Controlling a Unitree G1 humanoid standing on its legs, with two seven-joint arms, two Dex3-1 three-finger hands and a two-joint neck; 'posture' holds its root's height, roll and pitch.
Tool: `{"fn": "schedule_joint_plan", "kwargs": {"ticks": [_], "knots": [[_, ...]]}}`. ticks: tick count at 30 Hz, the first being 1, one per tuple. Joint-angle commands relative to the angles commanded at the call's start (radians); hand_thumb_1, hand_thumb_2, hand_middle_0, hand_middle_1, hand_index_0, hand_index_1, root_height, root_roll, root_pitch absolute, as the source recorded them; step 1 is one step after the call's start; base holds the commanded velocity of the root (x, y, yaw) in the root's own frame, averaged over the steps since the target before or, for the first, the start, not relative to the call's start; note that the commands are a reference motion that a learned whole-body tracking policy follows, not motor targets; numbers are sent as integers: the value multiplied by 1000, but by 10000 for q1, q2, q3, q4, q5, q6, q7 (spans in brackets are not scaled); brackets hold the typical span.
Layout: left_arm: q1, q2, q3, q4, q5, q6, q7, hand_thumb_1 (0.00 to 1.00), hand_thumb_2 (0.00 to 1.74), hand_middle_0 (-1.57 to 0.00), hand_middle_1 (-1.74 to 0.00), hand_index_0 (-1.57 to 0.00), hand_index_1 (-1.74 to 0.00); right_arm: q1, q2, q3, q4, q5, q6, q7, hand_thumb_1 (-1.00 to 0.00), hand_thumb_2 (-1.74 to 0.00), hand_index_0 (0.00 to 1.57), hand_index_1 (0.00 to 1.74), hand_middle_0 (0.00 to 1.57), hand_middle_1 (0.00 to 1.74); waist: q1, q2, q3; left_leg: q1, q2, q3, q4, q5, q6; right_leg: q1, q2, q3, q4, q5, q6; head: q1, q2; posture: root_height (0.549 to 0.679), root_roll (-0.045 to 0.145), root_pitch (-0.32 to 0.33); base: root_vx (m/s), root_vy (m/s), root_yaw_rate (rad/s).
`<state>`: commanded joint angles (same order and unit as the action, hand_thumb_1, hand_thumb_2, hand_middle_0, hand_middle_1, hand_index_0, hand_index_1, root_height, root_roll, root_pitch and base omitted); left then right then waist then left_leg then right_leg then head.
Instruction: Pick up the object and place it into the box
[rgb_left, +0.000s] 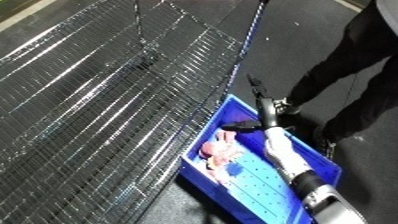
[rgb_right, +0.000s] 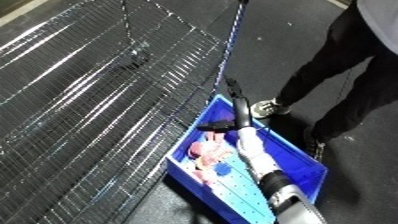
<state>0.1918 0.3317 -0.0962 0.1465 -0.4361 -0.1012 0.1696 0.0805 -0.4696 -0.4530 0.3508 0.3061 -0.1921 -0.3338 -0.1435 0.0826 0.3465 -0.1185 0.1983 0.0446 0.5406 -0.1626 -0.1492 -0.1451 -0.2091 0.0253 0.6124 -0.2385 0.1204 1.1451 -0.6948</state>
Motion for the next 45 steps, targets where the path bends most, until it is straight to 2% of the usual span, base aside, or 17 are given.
{"fn": "schedule_joint_plan", "kwargs": {"ticks": [10,19,28,34,38,45], "knots": [[295,-97,234,-253,131,220,-124,1000,1740,-1570,-1740,-1570,-1740,170,238,706,-2007,-642,220,624,0,0,0,0,0,0,361,-230,113,-70,13,-70,110,7,4,-73,-9,-48,207,-65,5,-2266,65,647,51,-189,-5,2,54],[197,-76,373,-303,243,256,-61,1000,1740,-1570,-1740,-1570,-1740,-127,350,1715,-2693,-1110,422,1085,0,0,0,0,0,0,690,-394,181,-186,3,-157,148,42,-9,-128,-11,-65,300,-98,33,-4599,49,646,47,-188,4,5,59],[7,-109,595,-455,382,156,351,1000,1740,-1570,-1740,-1570,-1740,-478,601,2778,-3373,-1470,451,1320,0,0,0,0,0,0,1045,-502,434,-433,-77,-323,274,73,-2,-270,-39,-160,455,-91,33,-6969,65,644,42,-183,5,13,63],[-335,-20,687,-558,494,29,549,1000,1740,-1570,-1740,-1570,-1740,-808,660,3460,-3410,-1773,504,1408,0,0,0,0,0,0,1282,-572,465,-520,-137,-447,222,99,21,-341,-99,-243,531,-109,51,-9280,-256,643,40,-176,10,4,91],[-644,56,613,-593,610,23,572,1000,1740,-1570,-1740,-1570,-1740,-1089,696,3811,-3251,-1831,513,1390,0,0,0,0,0,0,1410,-619,495,-519,-173,-484,286,53,34,-342,-145,-274,585,-123,65,-10111,-185,643,41,-177,17,12,41],[-945,154,623,-567,623,-9,595,1000,1740,-1570,-1740,-1570,-1740,-1366,574,4170,-3093,-2040,535,1459,0,0,0,0,0,0,1575,-684,524,-516,-215,-516,329,-7,61,-328,-197,-304,594,-134,95,-10599,-140,643,39,-175,17,19,12]]}}
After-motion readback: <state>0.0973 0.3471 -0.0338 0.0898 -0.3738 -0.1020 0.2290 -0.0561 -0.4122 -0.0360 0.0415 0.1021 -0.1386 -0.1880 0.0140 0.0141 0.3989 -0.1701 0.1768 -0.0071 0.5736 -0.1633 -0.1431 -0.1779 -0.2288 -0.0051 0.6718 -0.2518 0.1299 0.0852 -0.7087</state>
